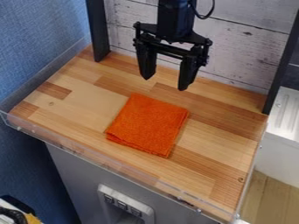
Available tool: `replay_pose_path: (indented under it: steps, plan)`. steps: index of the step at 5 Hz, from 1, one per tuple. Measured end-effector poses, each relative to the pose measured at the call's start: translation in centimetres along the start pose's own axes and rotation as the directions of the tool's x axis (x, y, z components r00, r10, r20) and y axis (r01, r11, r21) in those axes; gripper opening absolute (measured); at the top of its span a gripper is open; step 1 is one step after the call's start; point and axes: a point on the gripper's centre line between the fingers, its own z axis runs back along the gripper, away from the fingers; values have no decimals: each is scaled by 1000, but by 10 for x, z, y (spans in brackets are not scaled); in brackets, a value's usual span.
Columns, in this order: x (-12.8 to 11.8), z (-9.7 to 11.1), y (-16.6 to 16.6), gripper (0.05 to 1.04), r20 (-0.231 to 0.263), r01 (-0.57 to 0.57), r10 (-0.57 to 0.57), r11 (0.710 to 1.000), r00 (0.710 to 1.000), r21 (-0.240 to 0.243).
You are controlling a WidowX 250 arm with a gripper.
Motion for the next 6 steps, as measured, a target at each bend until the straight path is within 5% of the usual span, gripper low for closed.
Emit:
replay_pose_path:
  steps: [2,4,6]
  plan:
    - [4,-5,4,997,32,-177,177,984,984,3]
    - [-6,-9,17,947,53,-415,415,910,908,-9]
    - [-15,-32,26,363,65,-573,575,818,816,-40]
